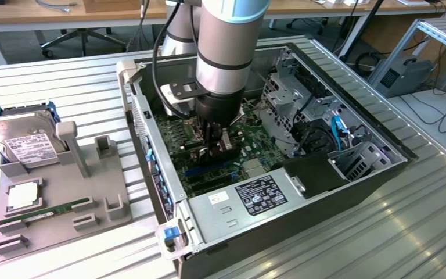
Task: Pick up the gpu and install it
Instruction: 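Insert the gpu into the slot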
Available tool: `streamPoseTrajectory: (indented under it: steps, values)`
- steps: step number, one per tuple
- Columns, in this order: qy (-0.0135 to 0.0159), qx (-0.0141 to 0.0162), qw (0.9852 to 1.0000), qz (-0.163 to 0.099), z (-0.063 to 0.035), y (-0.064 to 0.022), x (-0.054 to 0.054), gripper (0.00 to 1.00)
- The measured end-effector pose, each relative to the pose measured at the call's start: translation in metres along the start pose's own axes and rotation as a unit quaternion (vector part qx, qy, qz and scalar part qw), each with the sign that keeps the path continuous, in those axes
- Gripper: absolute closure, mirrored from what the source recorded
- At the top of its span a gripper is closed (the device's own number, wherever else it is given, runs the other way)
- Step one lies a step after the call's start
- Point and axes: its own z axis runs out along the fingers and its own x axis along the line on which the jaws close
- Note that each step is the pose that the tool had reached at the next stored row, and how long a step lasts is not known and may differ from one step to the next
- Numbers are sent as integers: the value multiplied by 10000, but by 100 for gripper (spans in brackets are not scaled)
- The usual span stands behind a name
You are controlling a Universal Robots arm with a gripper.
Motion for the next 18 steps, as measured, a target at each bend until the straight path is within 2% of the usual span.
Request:
streamPoseTrajectory:
  steps: [7,8,10,14,18]
  values:
    - [2,-1,10000,0,15,0,0,73]
    - [10,0,10000,0,17,-1,-1,73]
    - [48,2,10000,-1,18,-4,-1,73]
    - [69,1,10000,0,17,-5,-16,73]
    - [78,2,10000,-1,17,-9,-38,73]
